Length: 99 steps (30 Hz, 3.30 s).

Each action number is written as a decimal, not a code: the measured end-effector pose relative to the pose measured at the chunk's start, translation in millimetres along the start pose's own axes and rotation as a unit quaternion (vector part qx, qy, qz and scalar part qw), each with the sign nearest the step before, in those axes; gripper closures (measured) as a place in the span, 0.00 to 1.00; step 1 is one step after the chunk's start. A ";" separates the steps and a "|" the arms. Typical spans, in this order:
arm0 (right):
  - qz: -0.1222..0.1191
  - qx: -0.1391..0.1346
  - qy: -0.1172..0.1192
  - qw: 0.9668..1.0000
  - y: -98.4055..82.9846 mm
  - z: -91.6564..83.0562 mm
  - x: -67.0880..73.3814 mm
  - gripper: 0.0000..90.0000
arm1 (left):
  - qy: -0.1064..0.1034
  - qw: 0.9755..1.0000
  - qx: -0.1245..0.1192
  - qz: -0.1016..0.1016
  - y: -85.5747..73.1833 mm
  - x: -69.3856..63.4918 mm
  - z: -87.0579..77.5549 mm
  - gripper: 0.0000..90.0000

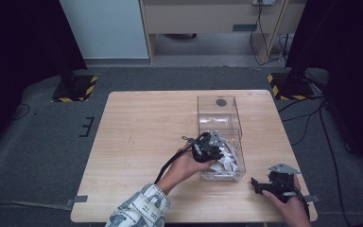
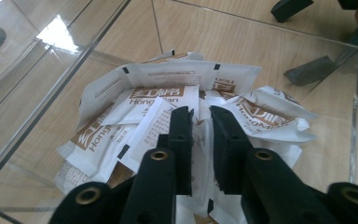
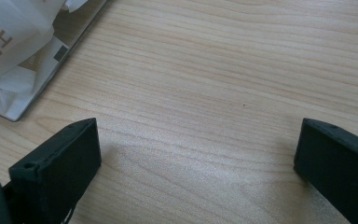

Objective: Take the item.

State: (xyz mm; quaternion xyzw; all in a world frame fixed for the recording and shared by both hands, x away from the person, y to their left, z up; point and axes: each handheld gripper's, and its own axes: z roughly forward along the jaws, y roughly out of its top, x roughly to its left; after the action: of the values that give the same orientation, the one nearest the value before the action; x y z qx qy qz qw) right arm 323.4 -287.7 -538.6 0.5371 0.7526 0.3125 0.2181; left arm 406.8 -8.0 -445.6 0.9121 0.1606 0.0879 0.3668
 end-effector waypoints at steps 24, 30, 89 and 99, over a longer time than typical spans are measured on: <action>-0.001 0.000 0.000 1.000 0.0 0.0 0.0 0.01 | -0.013 0.998 -0.061 -0.021 -2.1 9.6 -28.3 0.99; 0.000 0.000 0.000 1.000 0.0 0.0 0.1 0.01 | -0.019 0.997 -0.079 -0.020 -1.1 9.3 -36.9 0.99; 0.000 0.000 0.000 1.000 0.0 0.0 0.0 0.01 | 0.002 0.988 -0.151 -0.027 -10.9 28.2 -103.2 0.99; -0.001 0.000 0.000 1.000 0.0 0.0 0.0 0.01 | 0.008 0.987 -0.155 -0.029 -12.4 31.3 -110.3 0.99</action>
State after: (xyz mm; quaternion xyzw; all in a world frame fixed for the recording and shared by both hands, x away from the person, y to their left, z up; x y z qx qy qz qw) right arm 323.4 -287.7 -538.7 0.5367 0.7529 0.3121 0.2184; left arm 402.5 82.3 -374.0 0.8386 0.1740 0.1085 0.5047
